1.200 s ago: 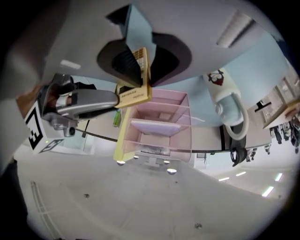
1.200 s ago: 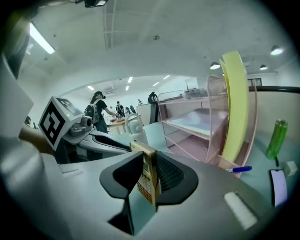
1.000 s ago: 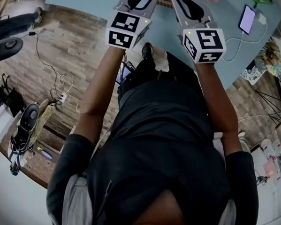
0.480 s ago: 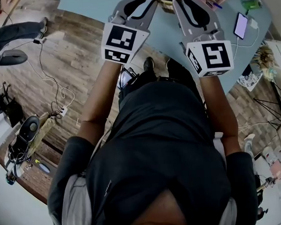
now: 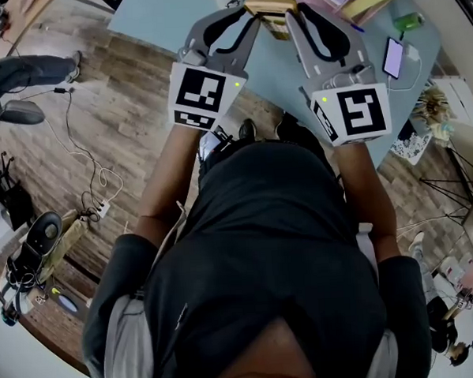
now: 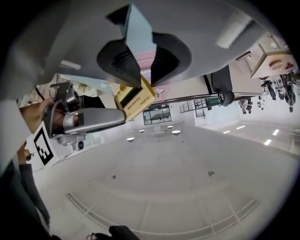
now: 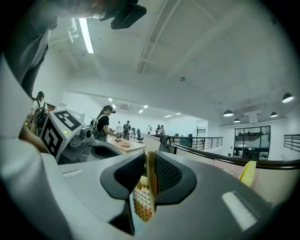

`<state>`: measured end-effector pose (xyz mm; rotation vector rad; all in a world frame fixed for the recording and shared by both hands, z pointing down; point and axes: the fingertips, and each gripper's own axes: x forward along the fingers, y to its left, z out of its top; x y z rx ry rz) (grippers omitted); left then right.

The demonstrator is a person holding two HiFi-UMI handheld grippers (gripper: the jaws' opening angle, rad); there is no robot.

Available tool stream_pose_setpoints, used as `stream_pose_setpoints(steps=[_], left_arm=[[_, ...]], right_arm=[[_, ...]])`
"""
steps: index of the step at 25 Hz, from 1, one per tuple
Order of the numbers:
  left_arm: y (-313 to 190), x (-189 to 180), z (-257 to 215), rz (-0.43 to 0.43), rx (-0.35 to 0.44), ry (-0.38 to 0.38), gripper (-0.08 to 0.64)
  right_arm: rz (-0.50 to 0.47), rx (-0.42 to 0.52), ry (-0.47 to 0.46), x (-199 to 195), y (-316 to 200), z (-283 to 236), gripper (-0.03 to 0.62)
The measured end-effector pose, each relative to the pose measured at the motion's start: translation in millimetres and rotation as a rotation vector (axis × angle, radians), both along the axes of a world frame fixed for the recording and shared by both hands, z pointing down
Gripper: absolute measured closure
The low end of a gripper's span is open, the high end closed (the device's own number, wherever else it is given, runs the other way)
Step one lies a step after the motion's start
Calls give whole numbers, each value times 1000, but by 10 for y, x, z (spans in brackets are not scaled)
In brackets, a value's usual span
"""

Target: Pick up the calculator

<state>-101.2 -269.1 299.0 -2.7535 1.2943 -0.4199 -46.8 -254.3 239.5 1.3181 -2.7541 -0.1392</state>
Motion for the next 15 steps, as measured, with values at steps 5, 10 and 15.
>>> stream_pose_setpoints(steps=[5,10,15], left_arm=[[78,-77,-81,4,27,2,434],[33,-136,-100,6,31,0,434],[1,-181,-84,-1,28,2,434]], right_arm=[[-3,22,9,-81,88,-77,522],[-6,16,13,-136,30,-87,522],[-9,1,6,-166,-19,-48,522]])
